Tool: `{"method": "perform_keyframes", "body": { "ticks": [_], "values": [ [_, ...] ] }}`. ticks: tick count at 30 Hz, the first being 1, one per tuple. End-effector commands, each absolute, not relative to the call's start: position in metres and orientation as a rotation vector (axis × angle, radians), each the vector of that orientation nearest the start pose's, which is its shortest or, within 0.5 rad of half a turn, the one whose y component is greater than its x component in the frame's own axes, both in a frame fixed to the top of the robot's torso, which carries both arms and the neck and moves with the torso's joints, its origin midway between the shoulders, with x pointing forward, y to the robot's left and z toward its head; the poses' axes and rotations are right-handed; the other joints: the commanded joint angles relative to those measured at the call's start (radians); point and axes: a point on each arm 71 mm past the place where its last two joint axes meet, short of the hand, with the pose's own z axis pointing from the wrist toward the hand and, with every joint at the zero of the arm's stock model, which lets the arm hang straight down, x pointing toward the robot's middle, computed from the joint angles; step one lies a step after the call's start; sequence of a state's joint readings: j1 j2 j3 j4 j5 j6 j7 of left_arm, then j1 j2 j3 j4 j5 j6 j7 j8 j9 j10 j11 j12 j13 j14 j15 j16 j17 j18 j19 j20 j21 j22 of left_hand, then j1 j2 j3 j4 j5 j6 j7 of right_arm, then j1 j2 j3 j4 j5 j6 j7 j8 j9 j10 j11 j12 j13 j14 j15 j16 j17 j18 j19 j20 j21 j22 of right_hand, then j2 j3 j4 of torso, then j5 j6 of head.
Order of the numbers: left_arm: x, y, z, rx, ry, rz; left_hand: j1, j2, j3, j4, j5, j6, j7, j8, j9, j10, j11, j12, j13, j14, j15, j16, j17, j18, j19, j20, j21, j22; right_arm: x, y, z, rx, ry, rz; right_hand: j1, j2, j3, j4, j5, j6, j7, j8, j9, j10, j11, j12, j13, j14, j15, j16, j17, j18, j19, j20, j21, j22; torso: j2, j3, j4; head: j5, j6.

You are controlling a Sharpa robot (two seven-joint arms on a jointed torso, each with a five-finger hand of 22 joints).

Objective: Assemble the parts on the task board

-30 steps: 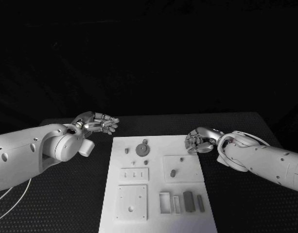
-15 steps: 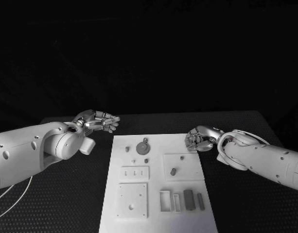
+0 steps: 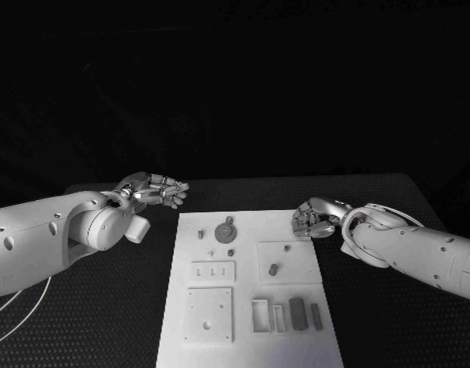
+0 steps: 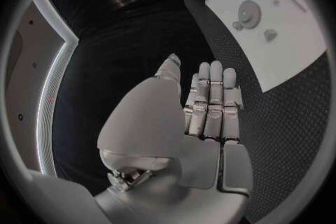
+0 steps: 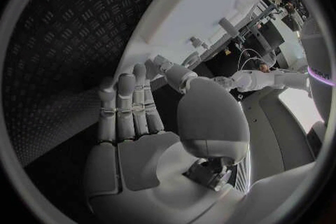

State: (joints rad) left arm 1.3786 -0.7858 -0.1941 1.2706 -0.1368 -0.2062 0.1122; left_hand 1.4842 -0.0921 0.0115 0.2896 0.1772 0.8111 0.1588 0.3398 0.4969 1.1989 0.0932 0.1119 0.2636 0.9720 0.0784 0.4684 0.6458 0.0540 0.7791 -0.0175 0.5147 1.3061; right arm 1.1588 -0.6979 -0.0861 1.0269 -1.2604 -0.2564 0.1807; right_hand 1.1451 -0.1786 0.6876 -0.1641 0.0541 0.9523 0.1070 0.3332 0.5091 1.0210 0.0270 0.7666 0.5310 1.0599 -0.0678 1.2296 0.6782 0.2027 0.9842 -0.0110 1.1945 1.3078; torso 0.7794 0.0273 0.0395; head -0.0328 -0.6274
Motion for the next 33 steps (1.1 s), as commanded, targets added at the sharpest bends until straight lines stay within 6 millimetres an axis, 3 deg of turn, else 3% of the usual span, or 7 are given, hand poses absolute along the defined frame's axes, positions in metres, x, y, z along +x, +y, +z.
{"method": "perform_keyframes", "body": {
  "ticks": [1,8,27,29,32,33],
  "values": [
    [0.542,0.256,-0.169,-1.006,1.682,-1.211,0.01,-0.001,-0.006,0.001,-0.003,0.001,0.007,-0.004,0.001,-0.002,0.007,-0.002,0.001,0.006,0.001,-0.004,0.001,0.018,-0.003,-0.003,0.004,-0.002,0.543,-0.273,-0.247,-0.037,1.763,0.598,-0.002,0.013,0.009,0.001,-0.006,0.033,0.018,0.007,0.003,0.008,0.0,0.007,-0.001,0.001,-0.009,0.008,0.002,0.059,0.003,-0.006,0.006,0.018,0.0,0.0001,0.0004,-0.002,-0.005],
    [0.542,0.256,-0.169,-1.006,1.683,-1.209,0.01,-0.001,-0.006,0.001,-0.003,0.001,0.007,-0.004,0.001,-0.002,0.007,-0.002,0.001,0.006,0.001,-0.004,0.002,0.018,-0.003,-0.003,0.004,-0.002,0.543,-0.271,-0.246,-0.037,1.758,0.601,0.005,0.044,0.041,0.012,-0.006,0.054,0.009,0.016,0.007,0.018,-0.006,0.012,-0.003,0.001,-0.013,0.013,0.007,0.059,0.005,-0.01,0.013,0.018,0.0,0.0002,-0.0001,0.001,-0.004],
    [0.542,0.255,-0.168,-0.974,1.698,-1.207,0.013,0.003,-0.005,0.001,-0.003,0.008,0.002,-0.002,0.004,0.001,0.003,0.0,0.003,0.005,0.001,-0.005,0.002,0.018,-0.004,-0.003,0.004,-0.002,0.542,-0.271,-0.243,0.065,1.733,0.63,0.01,0.042,0.075,0.011,-0.006,0.064,0.005,0.02,0.01,0.027,-0.01,0.017,-0.005,0.002,-0.018,0.023,0.016,0.059,0.004,-0.014,0.023,0.017,0.0,0.0011,-0.0005,0.001,0.002],
    [0.542,0.255,-0.169,-0.964,1.706,-1.201,0.016,0.015,-0.005,0.001,-0.003,0.04,-0.019,0.01,0.011,0.012,-0.008,0.006,0.007,0.006,0.0,-0.005,0.004,0.017,-0.006,-0.003,0.004,-0.002,0.541,-0.271,-0.243,0.078,1.735,0.631,0.009,0.04,0.079,0.01,-0.006,0.069,0.003,0.023,0.012,0.033,-0.012,0.02,-0.004,0.004,-0.019,0.026,0.018,0.059,0.006,-0.015,0.026,0.017,-0.001,0.0013,-0.0004,0.001,0.004],
    [0.542,0.253,-0.17,-0.953,1.735,-1.191,0.012,0.023,-0.009,0.001,-0.003,0.066,-0.024,0.012,0.013,0.036,-0.016,0.015,0.014,0.012,-0.003,-0.002,0.008,0.017,-0.003,-0.006,0.007,-0.001,0.54,-0.267,-0.237,0.093,1.73,0.636,0.007,0.038,0.083,0.009,-0.006,0.071,0.002,0.024,0.013,0.035,-0.013,0.021,-0.005,0.005,-0.02,0.028,0.02,0.059,0.006,-0.016,0.027,0.017,-0.001,0.0019,-0.0015,0.002,0.006],
    [0.541,0.252,-0.17,-0.951,1.742,-1.186,0.007,0.027,-0.011,0.002,-0.003,0.075,-0.015,0.011,0.011,0.05,-0.016,0.021,0.018,0.018,-0.005,0.001,0.01,0.017,-0.001,-0.007,0.008,-0.001,0.541,-0.265,-0.234,0.093,1.724,0.638,0.007,0.038,0.084,0.009,-0.006,0.072,0.002,0.024,0.013,0.035,-0.013,0.021,-0.005,0.005,-0.02,0.028,0.02,0.059,0.006,-0.016,0.028,0.017,-0.001,0.0022,-0.0021,0.002,0.006]
  ]
}}
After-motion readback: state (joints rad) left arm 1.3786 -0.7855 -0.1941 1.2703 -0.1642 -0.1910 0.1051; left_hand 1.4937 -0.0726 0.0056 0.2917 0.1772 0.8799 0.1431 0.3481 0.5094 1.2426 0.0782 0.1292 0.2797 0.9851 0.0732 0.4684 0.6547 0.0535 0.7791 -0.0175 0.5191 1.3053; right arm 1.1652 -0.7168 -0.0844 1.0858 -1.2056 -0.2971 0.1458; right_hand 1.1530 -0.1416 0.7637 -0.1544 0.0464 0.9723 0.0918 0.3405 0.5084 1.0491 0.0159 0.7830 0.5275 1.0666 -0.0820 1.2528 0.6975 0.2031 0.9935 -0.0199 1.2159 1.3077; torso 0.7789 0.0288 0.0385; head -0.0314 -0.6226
